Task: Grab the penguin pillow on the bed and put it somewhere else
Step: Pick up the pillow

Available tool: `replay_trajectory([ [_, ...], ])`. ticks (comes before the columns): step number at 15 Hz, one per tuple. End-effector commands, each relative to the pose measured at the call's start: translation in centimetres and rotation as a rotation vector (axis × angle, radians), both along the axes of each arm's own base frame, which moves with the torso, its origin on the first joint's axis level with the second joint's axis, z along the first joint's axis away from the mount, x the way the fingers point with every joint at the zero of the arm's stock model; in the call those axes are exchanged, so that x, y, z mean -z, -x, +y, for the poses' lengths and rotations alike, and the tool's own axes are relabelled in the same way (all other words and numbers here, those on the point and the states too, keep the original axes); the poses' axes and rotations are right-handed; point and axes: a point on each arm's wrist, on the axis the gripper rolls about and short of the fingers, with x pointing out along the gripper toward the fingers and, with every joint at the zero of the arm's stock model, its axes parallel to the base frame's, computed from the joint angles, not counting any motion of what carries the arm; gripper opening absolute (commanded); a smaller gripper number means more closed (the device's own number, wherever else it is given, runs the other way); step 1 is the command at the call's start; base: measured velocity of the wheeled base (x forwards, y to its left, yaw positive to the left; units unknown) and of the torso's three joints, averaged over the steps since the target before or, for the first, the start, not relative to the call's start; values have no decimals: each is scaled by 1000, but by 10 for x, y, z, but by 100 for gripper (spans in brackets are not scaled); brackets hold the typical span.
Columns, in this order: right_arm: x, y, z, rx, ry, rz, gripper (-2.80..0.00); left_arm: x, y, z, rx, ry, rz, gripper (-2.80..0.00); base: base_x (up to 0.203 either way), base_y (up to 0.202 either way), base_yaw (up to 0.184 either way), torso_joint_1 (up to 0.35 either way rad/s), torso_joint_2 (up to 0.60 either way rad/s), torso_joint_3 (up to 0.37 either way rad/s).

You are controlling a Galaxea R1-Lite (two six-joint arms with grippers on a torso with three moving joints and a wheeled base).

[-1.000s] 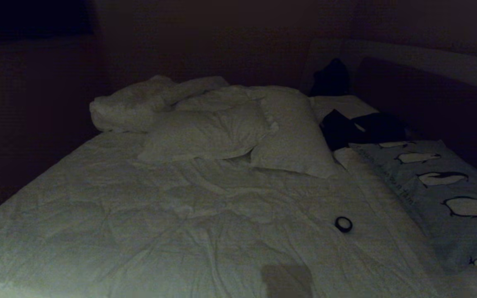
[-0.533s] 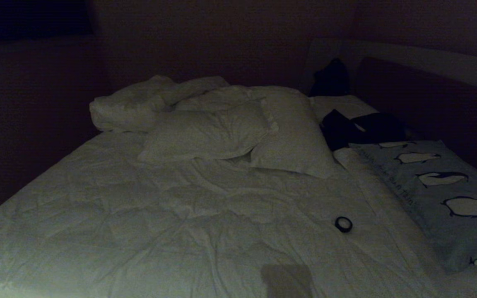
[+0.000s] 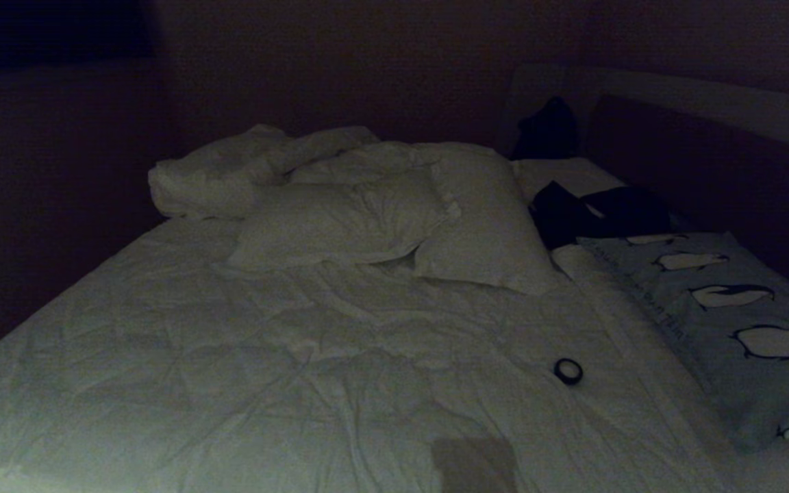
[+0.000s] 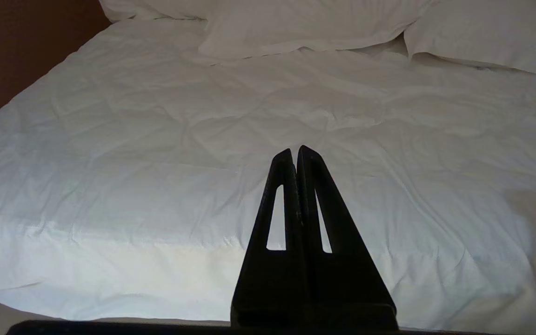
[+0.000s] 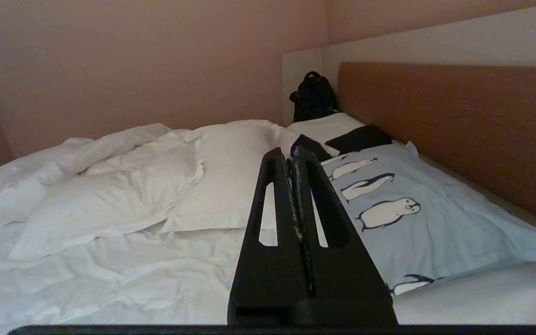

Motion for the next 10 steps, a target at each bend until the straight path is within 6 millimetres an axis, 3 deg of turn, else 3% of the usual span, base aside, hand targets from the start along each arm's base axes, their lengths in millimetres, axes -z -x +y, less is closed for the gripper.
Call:
replay_trajectory([
  [1, 3, -6, 0, 1, 2, -38, -280, 0, 0, 0, 0, 0, 1, -280, 0, 0, 0, 0, 0, 0],
  [10, 52, -41, 1, -18, 36, 145, -280, 0, 0, 0, 0, 0, 1, -280, 0, 0, 0, 0, 0, 0],
])
